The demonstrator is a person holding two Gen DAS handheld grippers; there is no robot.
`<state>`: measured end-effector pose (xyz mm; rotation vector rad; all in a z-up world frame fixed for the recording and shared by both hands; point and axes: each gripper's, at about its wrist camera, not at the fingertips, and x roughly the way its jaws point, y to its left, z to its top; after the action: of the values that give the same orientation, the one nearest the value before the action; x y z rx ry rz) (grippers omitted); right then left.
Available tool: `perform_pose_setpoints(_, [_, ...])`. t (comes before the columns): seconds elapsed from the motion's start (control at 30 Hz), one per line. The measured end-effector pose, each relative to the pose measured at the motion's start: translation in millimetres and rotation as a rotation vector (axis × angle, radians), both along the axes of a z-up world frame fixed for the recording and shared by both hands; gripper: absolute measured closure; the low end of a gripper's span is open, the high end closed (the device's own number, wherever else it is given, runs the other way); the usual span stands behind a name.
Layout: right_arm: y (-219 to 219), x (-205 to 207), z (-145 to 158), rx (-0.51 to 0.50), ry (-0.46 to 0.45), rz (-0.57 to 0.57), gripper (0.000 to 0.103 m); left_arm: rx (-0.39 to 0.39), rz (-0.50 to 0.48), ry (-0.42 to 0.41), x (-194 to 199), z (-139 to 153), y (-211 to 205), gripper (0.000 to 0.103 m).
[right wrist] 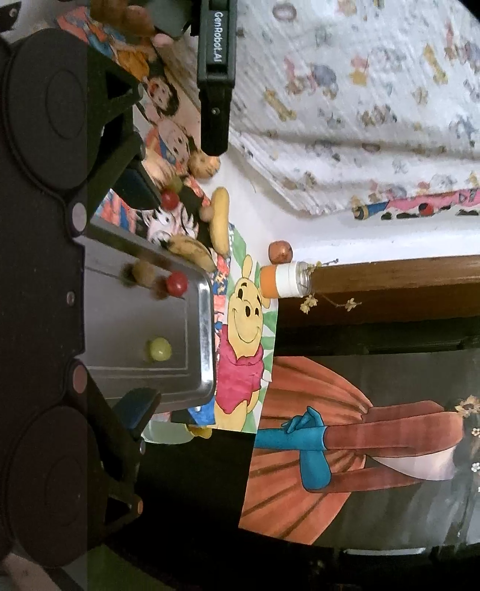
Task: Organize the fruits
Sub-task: 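Lift both tools up and away from the tray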
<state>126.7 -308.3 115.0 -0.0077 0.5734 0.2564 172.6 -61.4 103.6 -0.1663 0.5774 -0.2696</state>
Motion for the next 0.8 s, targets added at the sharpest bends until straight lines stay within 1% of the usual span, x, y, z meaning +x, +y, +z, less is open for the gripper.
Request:
perform_pose_setpoints(0.17, [4,-35,6,0.016,0.026,0.015,0.001,0.004,-0.011,-0.008,-43,1,12,0.000])
perform_pose_setpoints(0.23, [7,-45,8,0.045,0.063,0.030,0.001,0.012,-0.011,-0.001,-58,0,18,0.000])
perform_pose_setpoints(0.33, [14,-57,15,0.089,0.139,0.056,0.001,0.037,-0.021,0.026,-77,0,25,0.000])
perform_pose_setpoints(0.43, [22,-71,29,0.141,0.212,0.070,0.001,0.057,-0.075,0.071,-93,5,33,0.000])
perform_pose_setpoints(0.5, [28,-78,45,0.157,0.227,0.084,0.001,0.072,-0.106,0.097,-103,10,38,0.000])
perform_pose_setpoints(0.57, [34,-84,64,0.136,0.201,0.076,0.001,0.096,-0.122,0.102,-112,21,42,0.000])
perform_pose_setpoints(0.67, [41,-82,98,0.123,0.141,0.071,0.001,0.125,-0.111,0.053,-122,49,51,0.000])
perform_pose_setpoints(0.73, [41,-69,119,0.152,0.150,0.058,0.001,0.138,-0.103,0.014,-124,72,58,0.000])
perform_pose_setpoints(0.8, [41,-53,146,0.207,0.183,0.041,0.001,0.168,-0.081,-0.015,-123,97,65,0.000])
